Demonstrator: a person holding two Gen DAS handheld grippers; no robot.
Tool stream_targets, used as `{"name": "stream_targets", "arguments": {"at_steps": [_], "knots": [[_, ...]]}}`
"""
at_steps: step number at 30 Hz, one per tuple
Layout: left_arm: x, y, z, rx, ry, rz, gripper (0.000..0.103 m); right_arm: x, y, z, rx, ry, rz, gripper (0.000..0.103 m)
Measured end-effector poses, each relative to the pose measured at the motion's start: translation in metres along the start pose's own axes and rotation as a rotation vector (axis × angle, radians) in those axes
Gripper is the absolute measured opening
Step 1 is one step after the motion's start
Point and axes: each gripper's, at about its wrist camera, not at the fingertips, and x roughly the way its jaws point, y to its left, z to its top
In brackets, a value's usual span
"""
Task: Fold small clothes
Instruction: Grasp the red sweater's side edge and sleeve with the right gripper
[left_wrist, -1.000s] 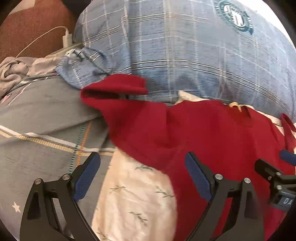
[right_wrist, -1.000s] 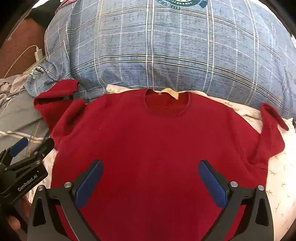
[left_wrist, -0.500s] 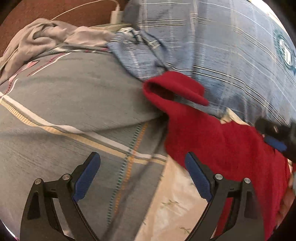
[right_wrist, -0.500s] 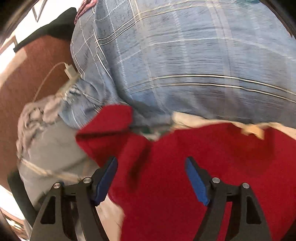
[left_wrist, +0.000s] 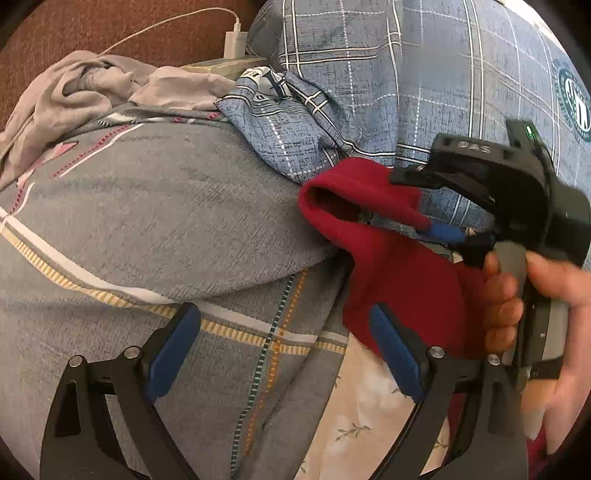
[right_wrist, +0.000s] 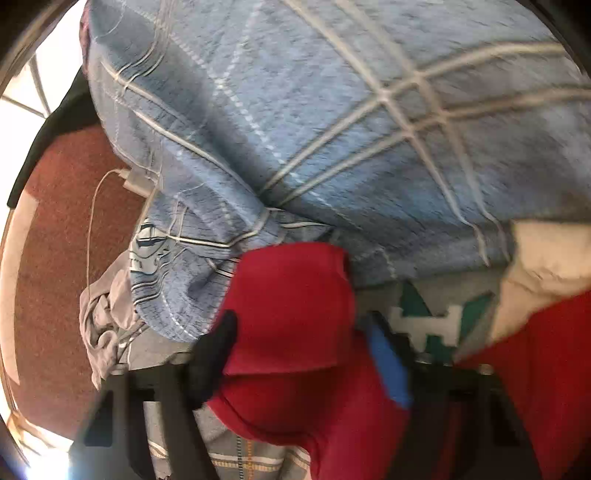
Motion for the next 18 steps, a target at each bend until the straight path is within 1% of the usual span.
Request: {"name": "stream_targets", "arguments": {"at_steps": [1, 2, 4, 7, 10, 12, 13, 14, 16, 18], "knots": [[0.001, -0.001, 0.0, 0.002, -0.001, 0.003, 0.093, 0.002, 0.006, 0.0, -0.031, 0.013, -0.022, 0.021], [0.001, -0.001, 0.0, 0.003, -0.002, 0.006, 0.093, 0.001, 0.012, -0.002, -0.063, 0.021, -0.043, 0.015], [0.001, -0.001, 0.001, -0.003, -0.004, 0.005, 0.093, -0.007, 0.023, -0.008, -0.12, 0.016, -0.057, 0.009], [-0.001, 0.002, 0.0, -0.021, -0.006, -0.005, 0.093, -0.038, 0.04, -0.017, -0.199, -0.045, -0.08, 0.007], [-0.004, 0.006, 0.0, -0.035, -0.013, -0.005, 0.093, -0.082, 0.047, -0.024, -0.246, -0.101, -0.096, 0.006], [-0.006, 0.008, -0.001, -0.044, -0.022, -0.001, 0.093, -0.122, 0.051, -0.029, -0.28, -0.148, -0.116, 0.006], [-0.007, 0.008, -0.002, -0.046, -0.024, 0.001, 0.093, -0.135, 0.046, -0.025, -0.284, -0.162, -0.132, 0.006], [-0.008, 0.007, -0.003, -0.048, -0.025, 0.002, 0.093, -0.16, 0.044, -0.029, -0.292, -0.19, -0.15, 0.006], [-0.008, 0.006, -0.003, -0.05, -0.024, -0.002, 0.093, -0.194, 0.037, -0.029, -0.29, -0.225, -0.178, 0.006], [-0.01, 0.003, -0.004, -0.043, -0.03, -0.011, 0.093, -0.237, 0.025, -0.035, -0.293, -0.274, -0.239, 0.006]]}}
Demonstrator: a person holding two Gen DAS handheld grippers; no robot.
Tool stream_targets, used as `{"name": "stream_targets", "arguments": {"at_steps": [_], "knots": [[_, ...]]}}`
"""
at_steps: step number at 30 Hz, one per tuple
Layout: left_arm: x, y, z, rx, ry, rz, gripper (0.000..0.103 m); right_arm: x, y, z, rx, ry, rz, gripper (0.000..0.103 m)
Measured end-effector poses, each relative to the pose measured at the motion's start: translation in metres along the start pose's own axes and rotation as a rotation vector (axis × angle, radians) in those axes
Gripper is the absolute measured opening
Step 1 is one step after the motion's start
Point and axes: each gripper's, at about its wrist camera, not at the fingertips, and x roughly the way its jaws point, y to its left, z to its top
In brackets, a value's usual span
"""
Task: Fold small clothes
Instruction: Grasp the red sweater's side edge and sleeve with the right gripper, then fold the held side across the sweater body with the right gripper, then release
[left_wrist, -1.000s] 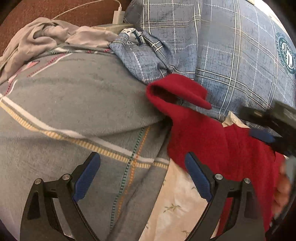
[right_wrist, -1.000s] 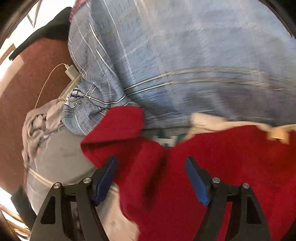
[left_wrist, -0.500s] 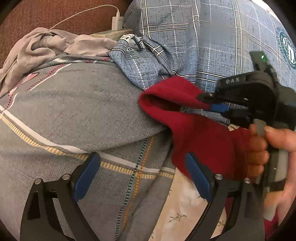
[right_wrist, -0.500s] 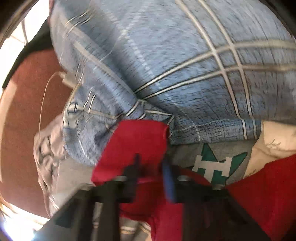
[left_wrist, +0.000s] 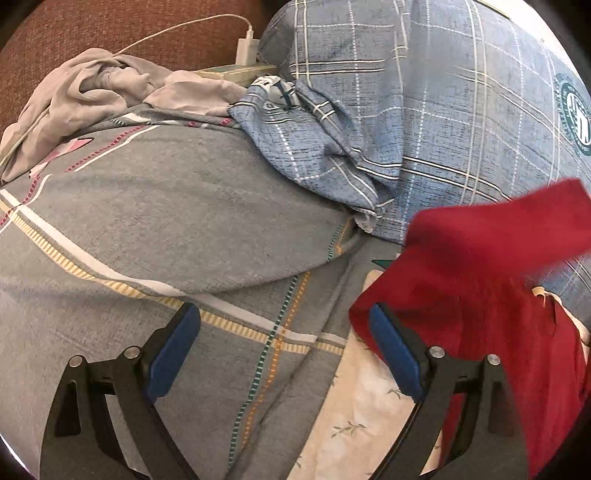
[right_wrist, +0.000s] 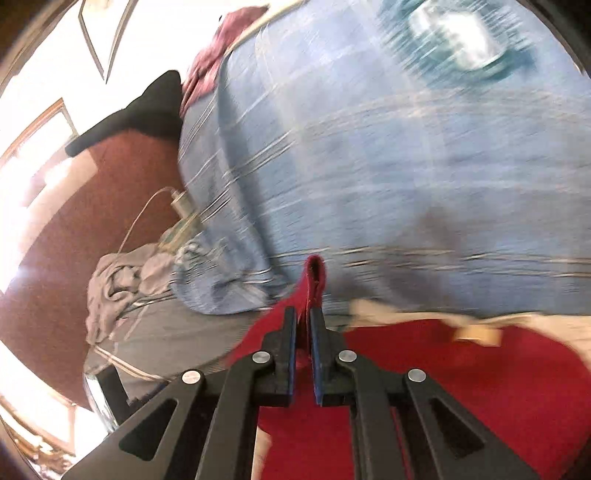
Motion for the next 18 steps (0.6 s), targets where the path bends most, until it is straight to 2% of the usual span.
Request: {"name": "stream_targets", "arguments": {"at_steps": [5, 8, 9, 11, 13, 15, 17, 18], "knots": [[-0.01, -0.018, -0.008, 0.065, -0.027, -0.016, 0.093, -0.062, -0.059, -0.013, 0.04, -0.042, -0.144, 0.006], [-0.011, -0.029, -0.013, 0.105, -0.029, -0.029, 0.093, -0.072, -0.091, -0.029, 0.072, -0.013, -0.23, 0.006], [-0.01, -0.034, -0.015, 0.118, -0.025, -0.025, 0.093, -0.069, -0.102, -0.037, 0.084, 0.017, -0.263, 0.013], [-0.007, -0.036, -0.017, 0.127, -0.011, -0.022, 0.093, -0.056, -0.117, -0.053, 0.133, 0.08, -0.256, 0.016], [-0.005, -0.038, -0.018, 0.128, -0.004, -0.025, 0.093, -0.042, -0.12, -0.061, 0.173, 0.108, -0.223, 0.038], [-0.003, -0.038, -0.017, 0.132, -0.006, -0.016, 0.093, -0.018, -0.111, -0.067, 0.167, 0.121, -0.18, 0.05], [-0.001, -0.037, -0.016, 0.129, -0.001, -0.013, 0.093, 0.008, -0.099, -0.069, 0.152, 0.155, -0.15, 0.051], [0.0, -0.036, -0.016, 0.124, 0.001, -0.012, 0.093, 0.023, -0.094, -0.069, 0.146, 0.18, -0.139, 0.057]]}}
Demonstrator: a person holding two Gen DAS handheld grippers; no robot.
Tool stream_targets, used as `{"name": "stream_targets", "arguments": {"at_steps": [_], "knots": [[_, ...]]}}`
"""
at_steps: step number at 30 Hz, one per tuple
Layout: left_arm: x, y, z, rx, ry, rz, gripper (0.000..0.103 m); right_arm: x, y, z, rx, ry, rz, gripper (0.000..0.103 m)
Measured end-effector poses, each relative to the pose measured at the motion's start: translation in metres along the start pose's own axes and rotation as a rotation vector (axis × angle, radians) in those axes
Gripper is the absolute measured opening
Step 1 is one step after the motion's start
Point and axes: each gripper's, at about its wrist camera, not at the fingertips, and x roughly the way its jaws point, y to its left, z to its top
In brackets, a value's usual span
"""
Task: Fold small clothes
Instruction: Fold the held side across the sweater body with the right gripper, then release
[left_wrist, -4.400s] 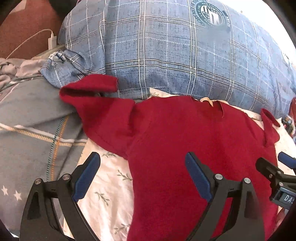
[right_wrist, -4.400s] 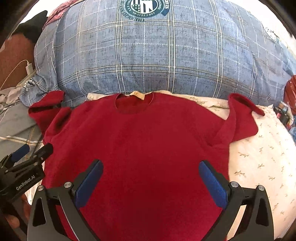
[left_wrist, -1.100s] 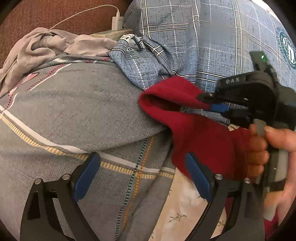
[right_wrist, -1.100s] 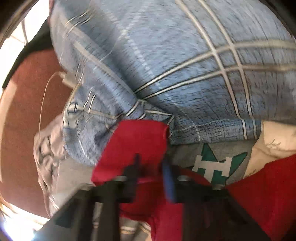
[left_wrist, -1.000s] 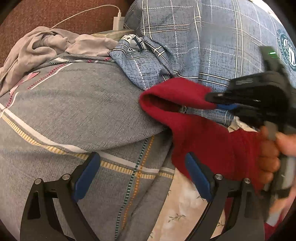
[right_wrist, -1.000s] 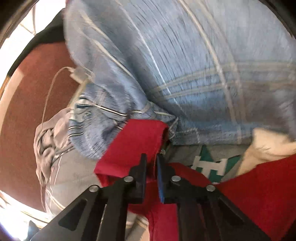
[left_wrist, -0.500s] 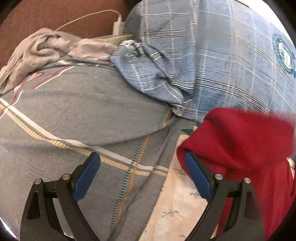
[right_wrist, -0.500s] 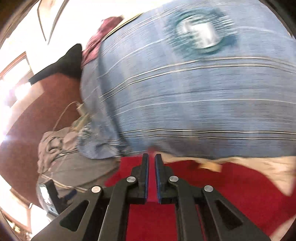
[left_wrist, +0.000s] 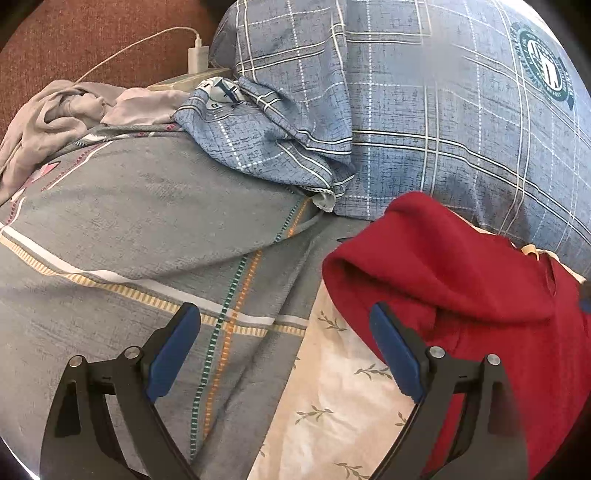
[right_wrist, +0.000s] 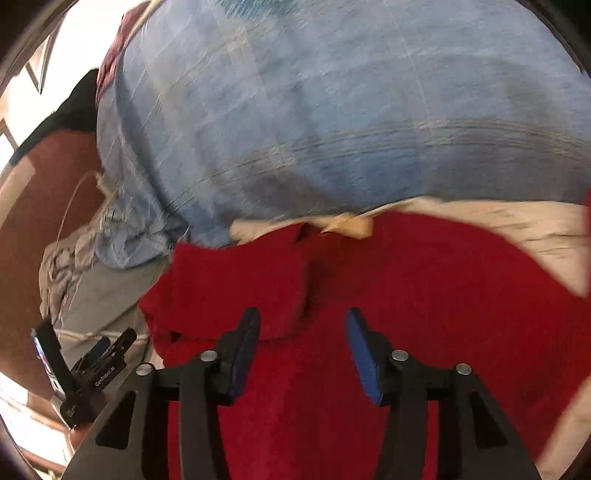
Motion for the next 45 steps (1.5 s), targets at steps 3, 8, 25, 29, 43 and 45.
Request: {"name": "stream_targets", "arguments": {"at_steps": [3, 8, 25, 29, 43, 45], "knots": [[0.001, 0.006, 0.003, -0.018, 0.001, 0.001, 0.093, 0.038, 0.015, -0.001, -0.019, 0.04, -0.066, 0.062], [0.003, 0.015, 0.008, -0.038, -0.012, 0.027, 0.093, 0.049, 0.035, 0.0, -0.088, -0.002, -0.186, 0.005], [-0.004, -0.006, -0.001, 0.013, -0.011, -0.023, 0.093, -0.067, -0.083, -0.026, 0.057, -0.016, -0.456, 0.021], [-0.01, -0.01, 0.0, 0.016, -0.021, -0.102, 0.093, -0.078, -0.066, -0.023, 0.068, -0.105, -0.341, 0.052], [0.009, 0.004, 0.004, 0.013, 0.029, 0.016, 0.093, 0.049, 0.147, -0.051, -0.469, 0.032, -0.028, 0.035], [0.008, 0.005, 0.003, 0.005, 0.026, 0.008, 0.093, 0.069, 0.145, -0.066, -0.448, 0.136, -0.009, 0.033]]}}
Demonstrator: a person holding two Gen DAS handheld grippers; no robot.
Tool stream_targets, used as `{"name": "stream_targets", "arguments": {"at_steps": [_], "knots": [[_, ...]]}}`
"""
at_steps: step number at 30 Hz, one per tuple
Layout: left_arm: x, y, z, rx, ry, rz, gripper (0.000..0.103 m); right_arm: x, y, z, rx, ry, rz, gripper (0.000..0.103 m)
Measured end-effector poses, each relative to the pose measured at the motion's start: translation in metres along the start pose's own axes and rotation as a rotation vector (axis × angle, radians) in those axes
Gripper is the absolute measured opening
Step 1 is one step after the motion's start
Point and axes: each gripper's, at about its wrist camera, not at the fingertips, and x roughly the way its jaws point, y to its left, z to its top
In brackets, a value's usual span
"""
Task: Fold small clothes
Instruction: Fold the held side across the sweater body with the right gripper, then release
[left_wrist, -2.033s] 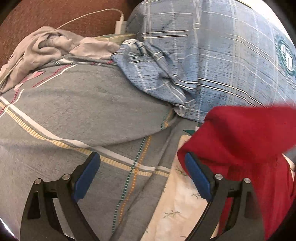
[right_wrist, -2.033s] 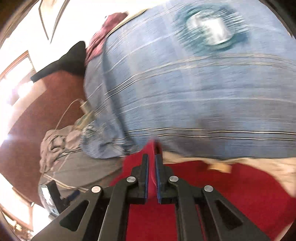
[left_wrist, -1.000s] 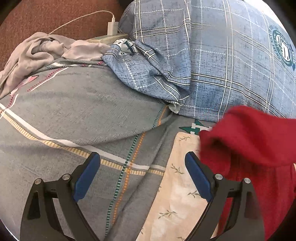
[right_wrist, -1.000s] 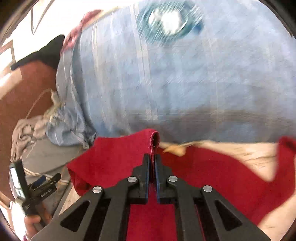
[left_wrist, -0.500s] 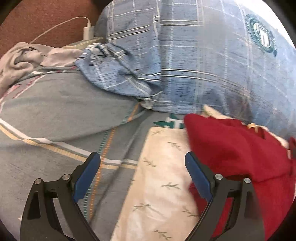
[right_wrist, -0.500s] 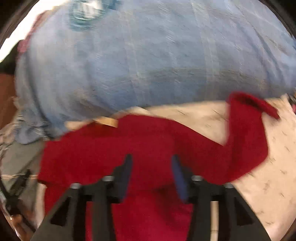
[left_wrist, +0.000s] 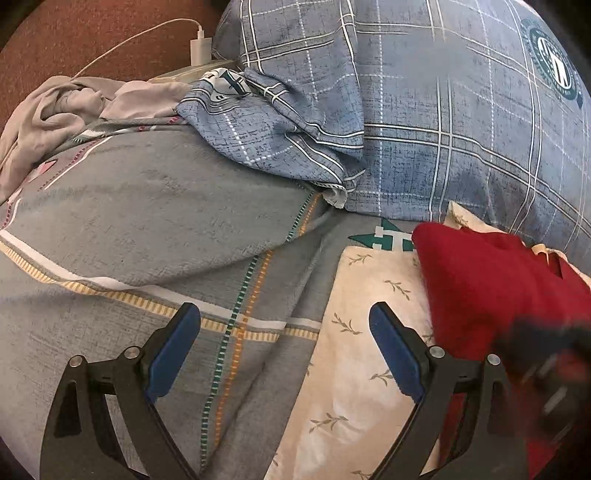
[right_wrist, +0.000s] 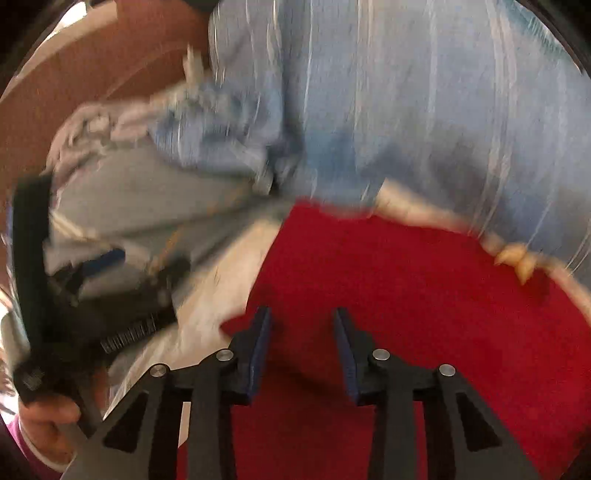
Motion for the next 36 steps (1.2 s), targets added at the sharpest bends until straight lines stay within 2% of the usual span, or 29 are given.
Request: {"name": "stream_targets", "arguments": {"at_steps": [1, 2, 4, 5, 7, 8, 9, 10, 12, 15, 18, 20, 21, 22, 23, 24, 26, 28, 29, 30, 32, 33, 35, 36], "knots": [[-0.001, 0.0, -0.001, -0.004, -0.003, -0.017, 0.093, 0.006, 0.002, -0.006, -0.013, 0.028, 0.01, 0.034], [-0.002, -0.001, 0.0, -0.009, -0.004, -0.039, 0.093, 0.005, 0.005, -0.015, -0.032, 0.017, 0.004, 0.034], [-0.004, -0.005, 0.0, -0.017, -0.004, -0.096, 0.093, -0.008, 0.003, -0.027, -0.048, 0.019, 0.052, 0.034], [-0.004, -0.009, -0.001, -0.016, 0.001, -0.129, 0.093, -0.018, -0.004, -0.033, -0.017, 0.027, 0.098, 0.034], [-0.004, -0.019, -0.003, 0.0, 0.016, -0.179, 0.093, -0.039, -0.024, -0.04, 0.031, -0.012, 0.099, 0.035], [-0.004, -0.024, -0.004, 0.008, 0.02, -0.188, 0.093, -0.057, -0.041, -0.045, 0.052, -0.052, 0.041, 0.037], [-0.003, -0.029, -0.005, 0.021, 0.024, -0.195, 0.093, -0.072, -0.054, -0.048, 0.075, -0.089, -0.018, 0.044], [-0.002, -0.035, -0.007, 0.044, 0.03, -0.196, 0.093, -0.083, -0.068, -0.049, 0.101, -0.116, -0.062, 0.059], [0.004, -0.045, -0.01, 0.076, 0.043, -0.172, 0.094, -0.111, -0.117, -0.06, 0.231, -0.191, -0.185, 0.078], [0.012, -0.049, -0.012, 0.08, 0.064, -0.149, 0.094, -0.127, -0.176, -0.071, 0.4, -0.21, -0.333, 0.079], [0.017, -0.049, -0.012, 0.06, 0.08, -0.153, 0.094, -0.125, -0.215, -0.078, 0.496, -0.193, -0.39, 0.078], [0.019, -0.05, -0.012, 0.062, 0.079, -0.151, 0.094, -0.112, -0.229, -0.08, 0.529, -0.158, -0.389, 0.065], [0.018, -0.051, -0.012, 0.065, 0.077, -0.149, 0.094, -0.105, -0.233, -0.081, 0.536, -0.137, -0.374, 0.036], [0.018, -0.051, -0.012, 0.067, 0.076, -0.149, 0.094, -0.099, -0.236, -0.081, 0.539, -0.104, -0.364, 0.016], [0.018, -0.052, -0.012, 0.07, 0.075, -0.149, 0.094, -0.096, -0.236, -0.081, 0.535, -0.098, -0.362, 0.016], [0.018, -0.052, -0.012, 0.07, 0.075, -0.15, 0.094, -0.1, -0.232, -0.081, 0.524, -0.121, -0.368, 0.008], [0.018, -0.051, -0.011, 0.065, 0.08, -0.158, 0.094, -0.112, -0.226, -0.081, 0.493, -0.159, -0.4, 0.007], [0.02, -0.051, -0.011, 0.057, 0.086, -0.158, 0.094, -0.121, -0.226, -0.082, 0.469, -0.182, -0.48, 0.002], [0.021, -0.051, -0.011, 0.056, 0.087, -0.157, 0.094, -0.118, -0.23, -0.081, 0.458, -0.153, -0.551, 0.002], [0.021, -0.051, -0.011, 0.056, 0.087, -0.156, 0.094, -0.113, -0.236, -0.081, 0.467, -0.131, -0.561, 0.002], [0.02, -0.051, -0.01, 0.059, 0.084, -0.155, 0.094, -0.112, -0.245, -0.086, 0.529, -0.116, -0.478, 0.003], [0.019, -0.051, -0.01, 0.061, 0.082, -0.153, 0.094, -0.119, -0.243, -0.088, 0.555, -0.143, -0.431, 0.008], [0.013, -0.05, -0.008, 0.054, 0.058, -0.149, 0.094, -0.131, -0.228, -0.088, 0.53, -0.199, -0.423, 0.018], [0.009, -0.05, -0.007, 0.052, 0.041, -0.155, 0.094, -0.135, -0.218, -0.086, 0.503, -0.213, -0.4, 0.033]]}}
